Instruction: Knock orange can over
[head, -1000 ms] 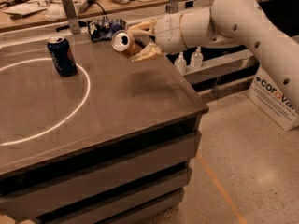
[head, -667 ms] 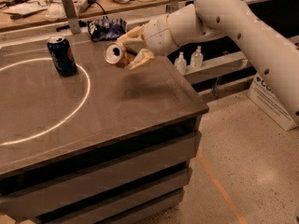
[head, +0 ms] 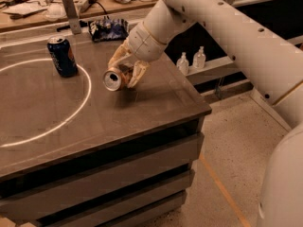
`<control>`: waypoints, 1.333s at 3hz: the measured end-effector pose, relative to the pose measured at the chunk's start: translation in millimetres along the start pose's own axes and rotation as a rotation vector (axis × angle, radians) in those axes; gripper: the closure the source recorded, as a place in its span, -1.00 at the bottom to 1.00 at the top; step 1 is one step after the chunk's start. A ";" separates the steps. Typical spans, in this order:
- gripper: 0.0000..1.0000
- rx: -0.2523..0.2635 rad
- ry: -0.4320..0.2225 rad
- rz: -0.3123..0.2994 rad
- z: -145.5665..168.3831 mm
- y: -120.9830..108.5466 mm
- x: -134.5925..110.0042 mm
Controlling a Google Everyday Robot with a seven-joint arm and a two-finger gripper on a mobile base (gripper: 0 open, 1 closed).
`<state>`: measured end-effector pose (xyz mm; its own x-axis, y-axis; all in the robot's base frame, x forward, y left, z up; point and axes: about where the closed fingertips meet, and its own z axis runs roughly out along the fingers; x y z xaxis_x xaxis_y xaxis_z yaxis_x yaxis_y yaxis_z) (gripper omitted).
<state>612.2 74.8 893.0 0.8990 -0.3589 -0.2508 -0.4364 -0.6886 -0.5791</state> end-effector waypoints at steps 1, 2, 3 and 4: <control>0.94 -0.120 0.063 -0.140 5.2 -2.6 -12.7; 0.48 -0.202 0.103 -0.242 9.0 -7.6 -24.3; 0.01 -0.268 0.143 -0.305 15.5 -9.9 -35.0; -0.61 -0.321 0.174 -0.333 25.1 -7.1 -43.5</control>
Offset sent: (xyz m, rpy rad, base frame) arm -0.0266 0.0279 0.0124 -0.3518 -0.2291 0.2683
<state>577.0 111.1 888.5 0.9842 -0.1675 0.0567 -0.1398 -0.9334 -0.3306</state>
